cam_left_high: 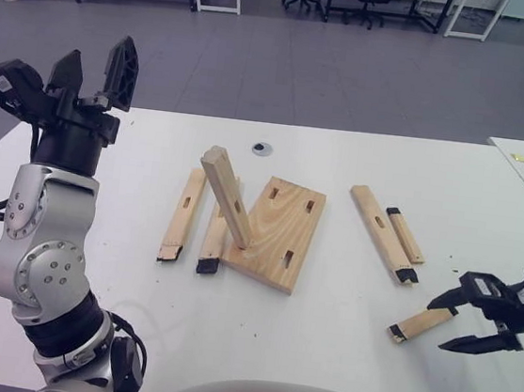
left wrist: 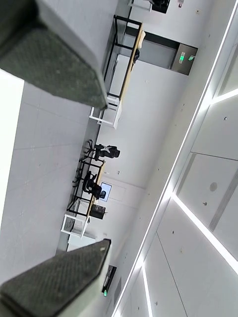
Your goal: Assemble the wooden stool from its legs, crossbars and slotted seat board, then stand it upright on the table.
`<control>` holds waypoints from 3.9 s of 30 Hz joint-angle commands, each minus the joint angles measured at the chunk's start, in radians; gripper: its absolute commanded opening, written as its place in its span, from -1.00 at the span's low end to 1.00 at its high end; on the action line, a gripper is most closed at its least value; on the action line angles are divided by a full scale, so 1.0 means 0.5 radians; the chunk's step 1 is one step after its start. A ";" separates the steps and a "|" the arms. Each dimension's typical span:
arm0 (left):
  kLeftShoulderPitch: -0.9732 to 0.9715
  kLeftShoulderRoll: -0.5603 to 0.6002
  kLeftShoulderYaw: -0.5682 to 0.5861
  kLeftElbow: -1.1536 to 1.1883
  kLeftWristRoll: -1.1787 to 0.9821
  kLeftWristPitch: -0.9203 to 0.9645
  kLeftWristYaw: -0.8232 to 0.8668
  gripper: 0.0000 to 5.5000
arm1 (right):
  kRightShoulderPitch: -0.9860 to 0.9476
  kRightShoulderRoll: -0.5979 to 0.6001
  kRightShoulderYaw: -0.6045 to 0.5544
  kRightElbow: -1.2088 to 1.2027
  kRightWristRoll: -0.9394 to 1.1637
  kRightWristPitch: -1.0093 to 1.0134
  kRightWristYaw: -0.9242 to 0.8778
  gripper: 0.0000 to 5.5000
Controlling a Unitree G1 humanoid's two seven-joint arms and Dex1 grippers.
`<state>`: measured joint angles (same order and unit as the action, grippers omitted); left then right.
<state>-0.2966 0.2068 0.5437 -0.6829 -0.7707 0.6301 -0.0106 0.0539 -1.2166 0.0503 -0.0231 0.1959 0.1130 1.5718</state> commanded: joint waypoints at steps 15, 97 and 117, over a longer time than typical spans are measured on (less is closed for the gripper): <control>-0.002 0.075 -0.222 0.105 -0.047 -0.147 -0.005 0.76 | -0.224 0.307 0.288 0.428 -0.402 -0.489 -0.279 -0.22; 0.168 -0.236 -0.445 0.452 0.096 -0.112 0.423 -0.86 | -0.460 1.216 0.539 -0.471 0.044 0.461 -1.241 0.03; 0.399 -0.518 -0.656 0.725 0.359 -0.371 0.317 -0.86 | -0.540 1.024 0.689 -0.072 -0.229 0.430 -1.069 0.03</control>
<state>-0.0924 -0.0447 0.2223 -0.3303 -0.6052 0.4519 0.1568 -0.2103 -0.6670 0.4028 -0.1086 0.1309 0.3221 1.0481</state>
